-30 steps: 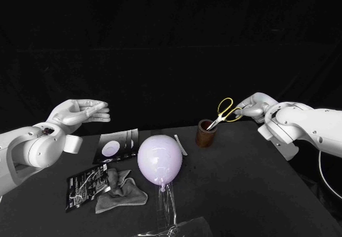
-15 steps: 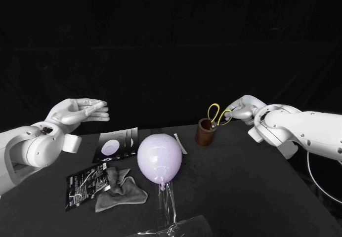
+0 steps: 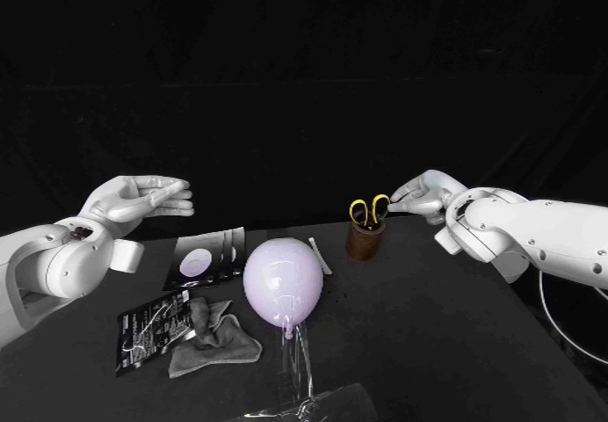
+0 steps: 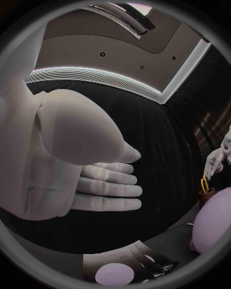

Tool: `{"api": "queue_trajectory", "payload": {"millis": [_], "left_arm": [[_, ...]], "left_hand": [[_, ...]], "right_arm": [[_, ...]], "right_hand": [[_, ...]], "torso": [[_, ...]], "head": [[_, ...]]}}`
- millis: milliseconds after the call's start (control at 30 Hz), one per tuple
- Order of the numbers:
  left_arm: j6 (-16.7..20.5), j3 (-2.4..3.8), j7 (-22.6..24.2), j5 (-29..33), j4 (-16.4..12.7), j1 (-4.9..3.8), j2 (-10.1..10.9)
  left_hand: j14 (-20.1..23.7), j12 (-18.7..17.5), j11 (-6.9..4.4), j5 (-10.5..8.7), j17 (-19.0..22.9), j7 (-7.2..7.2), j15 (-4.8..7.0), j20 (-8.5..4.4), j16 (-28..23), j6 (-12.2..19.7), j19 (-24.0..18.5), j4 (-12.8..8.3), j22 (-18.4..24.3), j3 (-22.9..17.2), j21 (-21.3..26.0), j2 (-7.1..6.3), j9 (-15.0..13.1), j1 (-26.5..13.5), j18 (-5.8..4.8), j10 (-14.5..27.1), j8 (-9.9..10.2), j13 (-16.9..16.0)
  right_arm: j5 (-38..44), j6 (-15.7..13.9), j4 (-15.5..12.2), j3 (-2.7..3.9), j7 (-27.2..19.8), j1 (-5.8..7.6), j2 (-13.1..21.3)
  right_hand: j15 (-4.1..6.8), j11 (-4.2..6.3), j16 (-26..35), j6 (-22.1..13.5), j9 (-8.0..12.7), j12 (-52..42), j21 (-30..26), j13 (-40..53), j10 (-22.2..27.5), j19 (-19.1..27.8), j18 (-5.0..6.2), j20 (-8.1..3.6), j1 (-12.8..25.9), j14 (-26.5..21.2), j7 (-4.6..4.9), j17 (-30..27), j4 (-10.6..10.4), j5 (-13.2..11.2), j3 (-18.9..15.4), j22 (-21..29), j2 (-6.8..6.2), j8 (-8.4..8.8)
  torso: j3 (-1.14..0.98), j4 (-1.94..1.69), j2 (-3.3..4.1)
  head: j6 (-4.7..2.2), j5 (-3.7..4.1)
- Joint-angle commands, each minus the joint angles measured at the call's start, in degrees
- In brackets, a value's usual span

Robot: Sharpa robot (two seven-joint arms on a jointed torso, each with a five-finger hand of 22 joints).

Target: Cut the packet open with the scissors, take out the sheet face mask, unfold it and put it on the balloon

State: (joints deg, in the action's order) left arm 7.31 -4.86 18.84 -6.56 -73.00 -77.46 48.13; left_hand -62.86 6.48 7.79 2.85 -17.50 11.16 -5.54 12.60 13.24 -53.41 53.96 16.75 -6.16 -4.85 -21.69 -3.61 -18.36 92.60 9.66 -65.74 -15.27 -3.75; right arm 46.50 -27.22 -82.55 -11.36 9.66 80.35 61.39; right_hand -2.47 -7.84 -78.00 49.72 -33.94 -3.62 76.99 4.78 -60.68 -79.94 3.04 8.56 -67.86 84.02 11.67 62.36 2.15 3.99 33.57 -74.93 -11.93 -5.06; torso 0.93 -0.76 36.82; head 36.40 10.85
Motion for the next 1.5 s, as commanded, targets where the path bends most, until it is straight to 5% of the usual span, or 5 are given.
{"api": "queue_trajectory", "payload": {"millis": [33, 367, 833, 1300, 1500], "left_arm": [[-0.2, 0.06, 0.6, 0.4, -0.2, -0.04, 0.0], [-0.5, 0.04, 0.7, 0.4, -0.2, -0.03, 0.1], [-2.5, -0.05, 2.9, -3.6, -1.7, 1.49, 1.7], [-0.5, -0.63, 4.5, -14.2, -5.9, 5.47, 7.3], [2.7, -0.99, 3.7, -21.8, -7.7, 6.53, 10.1]], "left_hand": [[-0.3, -0.4, 0.08, 0.02, -0.1, 0.19, 0.14, -0.01, 0.2, -0.4, 0.5, -0.1, -0.1, -0.3, -0.3, -0.21, 0.0, 0.3, 0.84, -0.5, 0.2, 0.1], [-0.1, -0.7, 0.19, 0.01, -0.1, 0.31, 0.05, -0.01, 0.1, -0.3, 0.4, -0.1, 0.0, -0.4, -0.3, -0.4, 0.2, 0.2, 0.81, -0.4, 0.4, 0.1], [-0.3, -1.8, -0.6, 0.03, -0.7, -0.69, 0.49, -0.05, -0.2, -1.2, 0.0, -0.5, 0.1, -3.2, -0.2, -1.7, 0.9, 3.3, 0.79, -2.5, 1.1, 0.0], [-0.9, -3.1, -0.25, -0.03, -1.3, -0.34, 0.42, 0.14, -0.3, -0.6, -0.6, -0.1, 0.0, -4.0, -0.4, -4.42, 1.6, 1.2, 0.6, -2.6, 2.3, 0.2], [2.1, -3.0, 0.96, 0.0, -1.0, 0.7, -0.91, 1.18, -2.0, 1.3, -2.8, -0.3, 0.8, -3.5, 1.1, -5.81, 2.2, -0.5, 0.28, 0.7, 3.6, 0.2]], "right_arm": [[0.0, 0.1, -0.1, 0.02, -2.2, -0.03, 0.0], [-1.3, -2.5, -0.6, 0.03, -6.3, -0.04, 0.2], [-18.0, -10.7, -5.0, 0.03, -30.5, -0.01, 3.9], [-11.2, -5.2, -17.1, -0.14, -28.5, -1.58, 2.7], [-3.2, -2.5, -18.4, -0.16, -23.3, -3.17, -1.2]], "right_hand": [[-0.53, -0.27, 0.5, -1.0, 0.6, -0.1, -0.8, -0.7, 1.4, 0.6, 1.13, 0.24, -0.1, 0.2, 0.37, -0.8, -0.1, 0.6, -1.4, -3.1, -0.77, 0.81], [-0.65, -0.35, 1.4, -8.4, 4.1, -0.4, -3.3, -1.1, 7.7, 1.7, 1.69, 0.42, -1.6, -0.4, 0.29, -3.4, -0.9, 1.9, -10.5, -1.1, -0.01, 1.25], [1.31, 2.01, 2.5, 3.7, 5.2, -6.2, -3.9, -0.4, -5.9, 1.7, 1.76, -1.12, -7.2, -1.0, -1.49, -5.9, 0.4, 1.6, -5.4, -1.0, 4.81, -2.9], [4.78, 6.2, -1.8, 7.8, 5.5, -17.4, 4.1, 8.9, -20.0, -4.0, -0.48, -4.49, -4.9, 1.7, -4.76, 2.5, 0.0, 1.6, -5.8, -7.8, 1.94, -3.54], [4.94, 6.34, -4.8, 8.2, 5.0, -51.2, 6.5, 46.7, -18.2, -5.5, -1.14, -4.84, -4.3, 2.7, -5.05, 8.1, -2.1, 1.7, -7.5, -10.1, 2.25, -2.87]], "torso": [[-0.02, 0.04, -0.01], [-0.01, -0.01, -0.02], [0.07, -0.06, -0.13], [0.08, -0.29, -0.19], [0.09, -0.58, -0.24]], "head": [[0.0, -0.04], [-0.02, -0.03], [0.3, -1.12], [3.45, -11.34], [5.64, -16.49]]}}
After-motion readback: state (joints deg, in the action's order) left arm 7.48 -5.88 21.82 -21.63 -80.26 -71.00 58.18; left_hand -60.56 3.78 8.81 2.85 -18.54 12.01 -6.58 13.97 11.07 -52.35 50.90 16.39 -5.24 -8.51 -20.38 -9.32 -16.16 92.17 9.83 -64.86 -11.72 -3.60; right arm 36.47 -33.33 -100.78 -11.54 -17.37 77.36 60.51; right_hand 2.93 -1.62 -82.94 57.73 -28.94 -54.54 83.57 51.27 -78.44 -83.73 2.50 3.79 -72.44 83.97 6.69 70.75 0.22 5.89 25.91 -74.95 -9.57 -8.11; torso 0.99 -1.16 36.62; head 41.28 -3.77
